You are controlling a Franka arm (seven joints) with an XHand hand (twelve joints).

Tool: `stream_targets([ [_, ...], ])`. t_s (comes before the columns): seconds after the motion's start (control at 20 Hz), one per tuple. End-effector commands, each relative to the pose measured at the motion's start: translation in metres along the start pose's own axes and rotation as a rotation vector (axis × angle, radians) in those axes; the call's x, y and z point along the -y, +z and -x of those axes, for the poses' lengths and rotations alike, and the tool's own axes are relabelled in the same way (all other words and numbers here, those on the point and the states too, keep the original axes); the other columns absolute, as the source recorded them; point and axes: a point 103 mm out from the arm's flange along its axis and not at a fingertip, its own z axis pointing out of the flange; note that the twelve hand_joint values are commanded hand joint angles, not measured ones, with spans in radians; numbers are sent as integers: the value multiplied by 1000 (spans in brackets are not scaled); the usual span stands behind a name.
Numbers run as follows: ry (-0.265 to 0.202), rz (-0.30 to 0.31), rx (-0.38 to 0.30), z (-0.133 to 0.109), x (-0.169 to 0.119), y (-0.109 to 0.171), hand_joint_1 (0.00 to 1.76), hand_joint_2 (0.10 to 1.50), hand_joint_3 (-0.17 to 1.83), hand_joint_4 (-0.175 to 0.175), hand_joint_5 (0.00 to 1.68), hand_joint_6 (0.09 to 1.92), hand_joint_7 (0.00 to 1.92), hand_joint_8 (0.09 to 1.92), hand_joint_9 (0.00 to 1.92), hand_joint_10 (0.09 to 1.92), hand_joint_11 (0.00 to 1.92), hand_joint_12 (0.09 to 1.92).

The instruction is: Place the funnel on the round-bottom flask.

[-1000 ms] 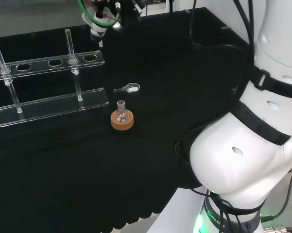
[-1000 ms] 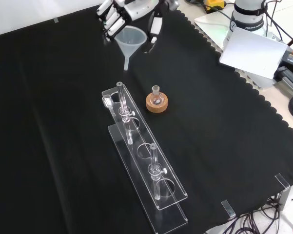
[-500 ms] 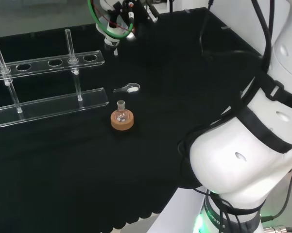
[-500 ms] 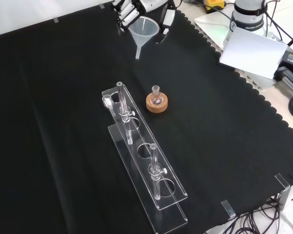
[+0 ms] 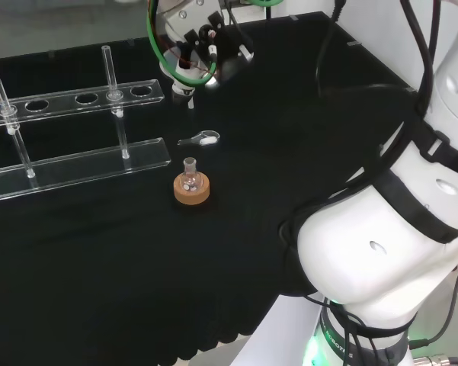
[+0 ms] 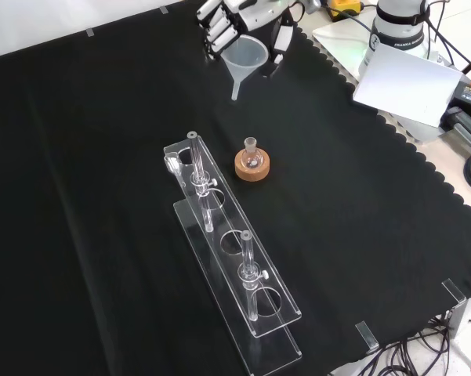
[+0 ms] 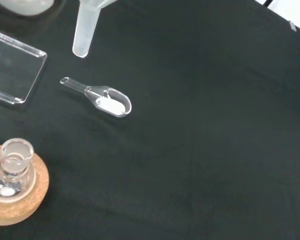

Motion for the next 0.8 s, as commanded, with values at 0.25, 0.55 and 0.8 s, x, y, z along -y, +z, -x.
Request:
stream_targets([
  [0.25,8,-38,-8,-23,0,36,740,713,441,5,541,737,607,743,897,548,441,1350],
  [0.55,19,-28,-19,-32,7,50,740,712,445,5,542,740,608,744,897,550,441,1350],
  [0.8,16,-19,-20,-44,9,59,740,710,449,4,542,743,608,745,897,551,441,1350],
])
